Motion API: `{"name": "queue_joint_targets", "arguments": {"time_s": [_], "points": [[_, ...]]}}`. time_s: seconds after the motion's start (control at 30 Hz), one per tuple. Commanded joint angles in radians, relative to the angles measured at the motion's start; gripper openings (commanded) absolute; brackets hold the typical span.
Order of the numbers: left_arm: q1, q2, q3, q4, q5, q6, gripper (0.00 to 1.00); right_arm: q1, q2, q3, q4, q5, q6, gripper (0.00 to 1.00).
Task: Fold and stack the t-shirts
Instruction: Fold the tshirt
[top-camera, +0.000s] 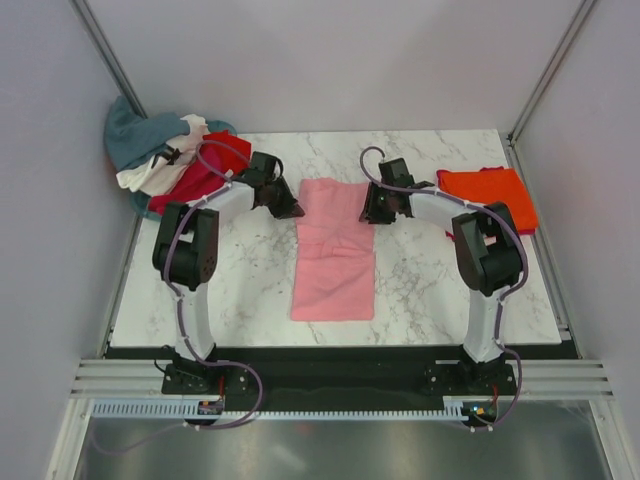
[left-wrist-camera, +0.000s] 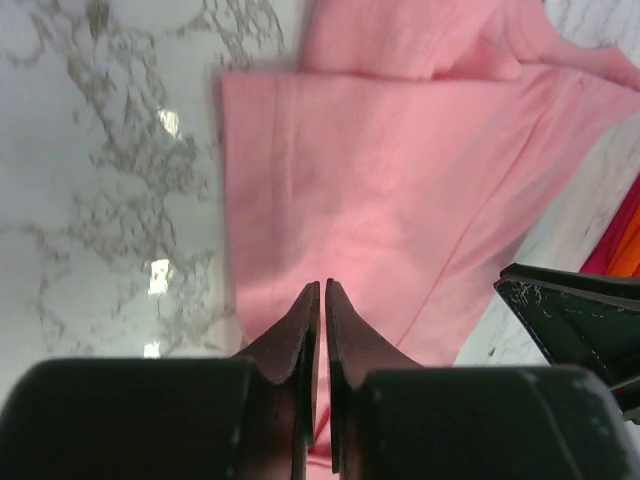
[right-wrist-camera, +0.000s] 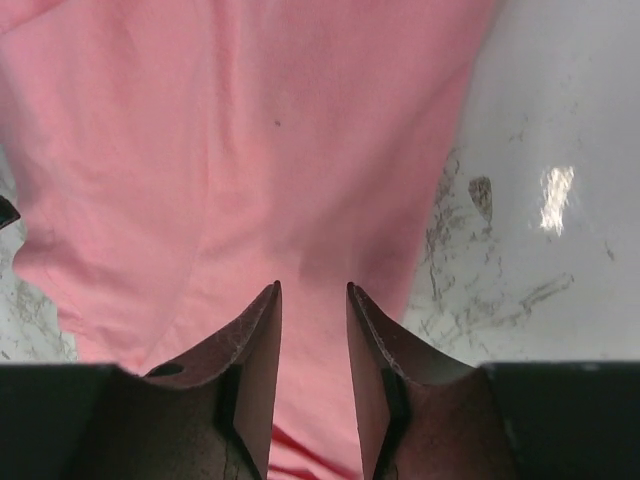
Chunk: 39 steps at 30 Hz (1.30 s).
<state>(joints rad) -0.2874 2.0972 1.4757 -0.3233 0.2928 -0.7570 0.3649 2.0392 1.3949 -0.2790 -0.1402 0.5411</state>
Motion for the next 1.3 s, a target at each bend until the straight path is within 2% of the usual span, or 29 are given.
{"name": "queue_joint_targets", "arguments": {"time_s": [0.0,0.1,0.13,0.17,0.27,0.43,0.57,0.87,1.03,1.27], "points": [[-0.015,-0.160,-0.089,-0.011,0.028,0.042,0.12,0.003,-0.137,-0.057,0.009,-0.025,-0.024,0.40],[-0.035,-0.253,-0.184,-0.003,0.029,0.062,0.21,0.017,-0.221,-0.151,0.009,-0.027,-0.038,0.42],[-0.047,-0.278,-0.207,-0.002,0.031,0.070,0.30,0.022,-0.241,-0.196,0.009,-0.027,-0.038,0.43],[-0.053,-0.296,-0.228,-0.002,0.035,0.077,0.34,0.029,-0.279,-0.218,0.009,-0.025,-0.039,0.45],[-0.064,-0.370,-0.310,0.009,0.043,0.093,0.41,0.051,-0.338,-0.293,0.009,-0.025,-0.047,0.49],[-0.070,-0.430,-0.403,0.013,0.051,0.113,0.43,0.085,-0.370,-0.364,0.009,-0.010,-0.058,0.49],[-0.078,-0.427,-0.454,0.023,0.052,0.125,0.43,0.101,-0.352,-0.379,0.011,0.013,-0.059,0.45],[-0.102,-0.402,-0.499,0.035,0.032,0.139,0.42,0.106,-0.327,-0.378,0.000,0.040,-0.064,0.42],[-0.113,-0.401,-0.506,0.036,0.028,0.143,0.42,0.106,-0.346,-0.396,-0.006,0.065,-0.067,0.47],[-0.113,-0.378,-0.514,0.040,0.002,0.148,0.41,0.108,-0.324,-0.398,-0.002,0.048,-0.064,0.42]]}}
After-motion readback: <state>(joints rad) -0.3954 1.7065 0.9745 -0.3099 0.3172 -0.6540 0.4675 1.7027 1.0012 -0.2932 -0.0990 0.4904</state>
